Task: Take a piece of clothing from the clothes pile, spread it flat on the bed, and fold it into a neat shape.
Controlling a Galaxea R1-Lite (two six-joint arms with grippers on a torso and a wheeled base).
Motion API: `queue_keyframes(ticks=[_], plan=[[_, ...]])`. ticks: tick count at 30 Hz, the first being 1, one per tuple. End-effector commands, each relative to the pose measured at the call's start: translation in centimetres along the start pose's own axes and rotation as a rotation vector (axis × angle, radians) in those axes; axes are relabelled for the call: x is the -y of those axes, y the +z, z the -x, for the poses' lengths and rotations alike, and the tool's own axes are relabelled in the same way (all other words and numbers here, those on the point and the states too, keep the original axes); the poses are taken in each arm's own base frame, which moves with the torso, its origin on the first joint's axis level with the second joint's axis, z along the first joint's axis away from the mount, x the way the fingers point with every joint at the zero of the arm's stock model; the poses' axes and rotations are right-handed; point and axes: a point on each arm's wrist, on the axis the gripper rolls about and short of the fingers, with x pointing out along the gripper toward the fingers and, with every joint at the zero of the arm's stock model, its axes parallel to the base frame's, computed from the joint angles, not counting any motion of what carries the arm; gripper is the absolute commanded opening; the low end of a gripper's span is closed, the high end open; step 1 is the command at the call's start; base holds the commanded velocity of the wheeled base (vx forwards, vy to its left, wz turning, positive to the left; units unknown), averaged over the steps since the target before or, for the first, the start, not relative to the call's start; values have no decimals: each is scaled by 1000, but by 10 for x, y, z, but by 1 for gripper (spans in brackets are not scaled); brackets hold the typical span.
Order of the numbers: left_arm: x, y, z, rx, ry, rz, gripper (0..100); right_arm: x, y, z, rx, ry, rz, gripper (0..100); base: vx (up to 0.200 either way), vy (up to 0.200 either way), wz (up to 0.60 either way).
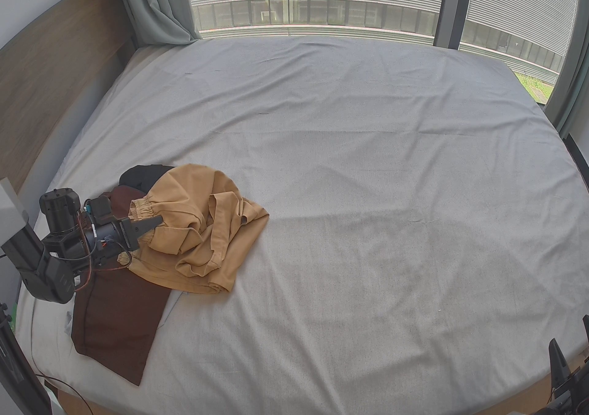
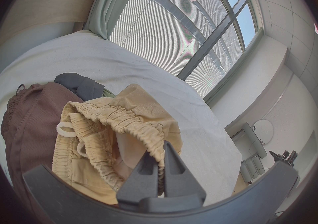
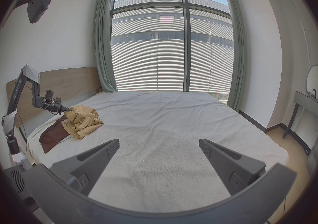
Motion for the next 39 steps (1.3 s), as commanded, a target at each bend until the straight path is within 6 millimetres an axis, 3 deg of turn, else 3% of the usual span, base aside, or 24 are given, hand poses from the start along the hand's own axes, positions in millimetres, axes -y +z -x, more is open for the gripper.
queue_keyframes(ticks=[1, 6, 11, 39], plan=[[12, 0, 10, 10, -10, 3, 0, 0, -5, 0, 0, 0, 0, 100, 0, 0, 0], [35, 7, 23, 37, -43, 12, 0, 0, -5, 0, -3, 0, 0, 100, 0, 0, 0], [43, 3, 28, 31, -53, 1, 0, 0, -5, 0, -2, 0, 0, 100, 0, 0, 0], [101, -6, 22, 78, -134, -50, 0, 0, -5, 0, -3, 2, 0, 100, 0, 0, 0]])
